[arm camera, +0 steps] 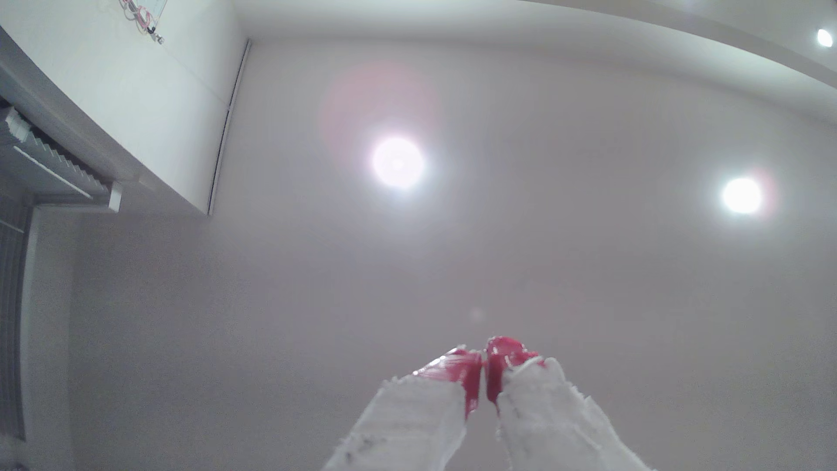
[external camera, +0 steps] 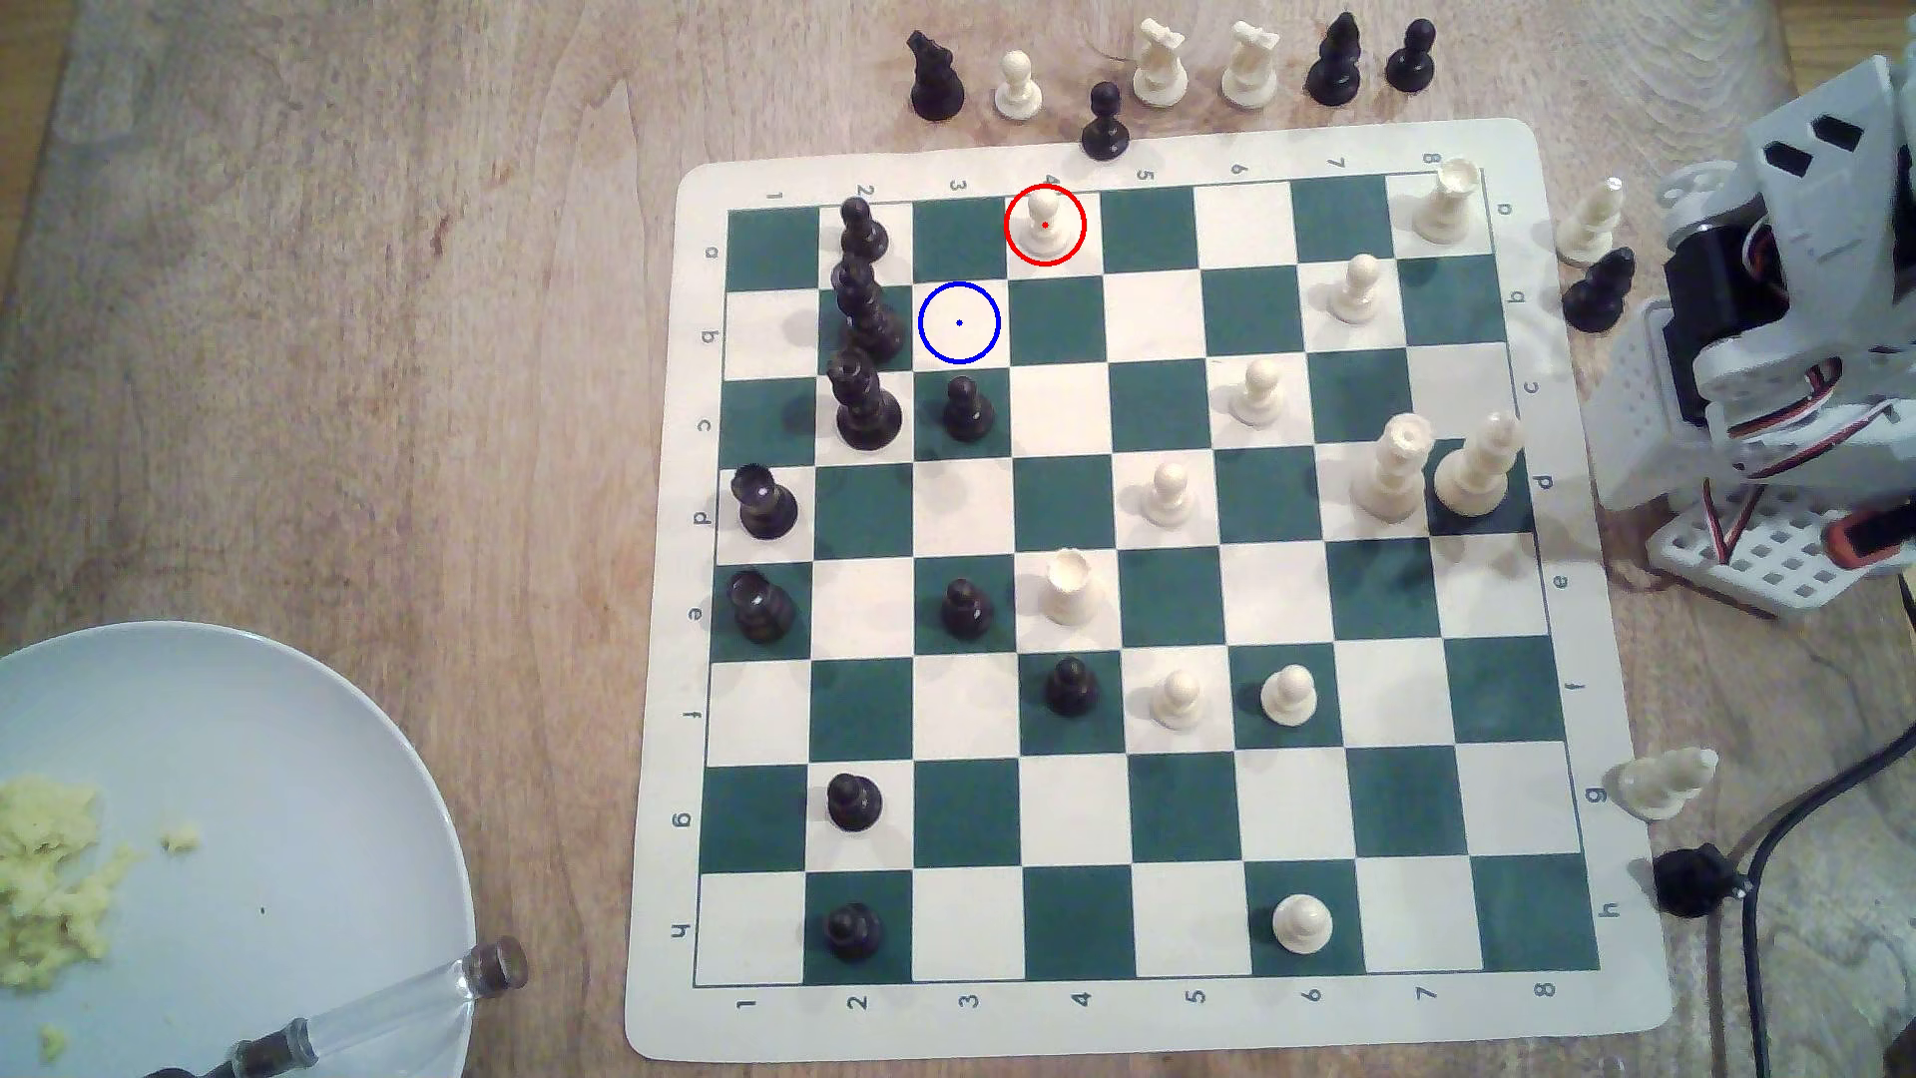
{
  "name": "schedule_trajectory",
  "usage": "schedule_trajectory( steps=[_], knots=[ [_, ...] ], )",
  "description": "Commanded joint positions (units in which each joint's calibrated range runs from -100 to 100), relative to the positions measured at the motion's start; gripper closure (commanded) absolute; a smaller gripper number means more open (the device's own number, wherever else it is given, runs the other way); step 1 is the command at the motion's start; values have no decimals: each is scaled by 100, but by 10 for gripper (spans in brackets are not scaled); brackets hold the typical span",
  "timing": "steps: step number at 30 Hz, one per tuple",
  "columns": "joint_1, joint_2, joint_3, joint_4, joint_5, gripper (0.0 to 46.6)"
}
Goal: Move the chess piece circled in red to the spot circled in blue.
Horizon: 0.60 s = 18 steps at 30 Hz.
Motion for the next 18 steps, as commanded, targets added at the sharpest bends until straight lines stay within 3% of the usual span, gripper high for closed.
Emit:
schedule_trajectory(
  steps=[1, 9, 11, 12, 18],
  knots=[
    [260, -28, 126, 748, 5, 464],
    [338, -20, -55, 1666, 5, 464],
    [252, -20, -408, 2861, 5, 464],
    [237, -20, -780, 4393, -15, 464],
    [565, -20, -1360, 7841, -34, 464]
  ],
)
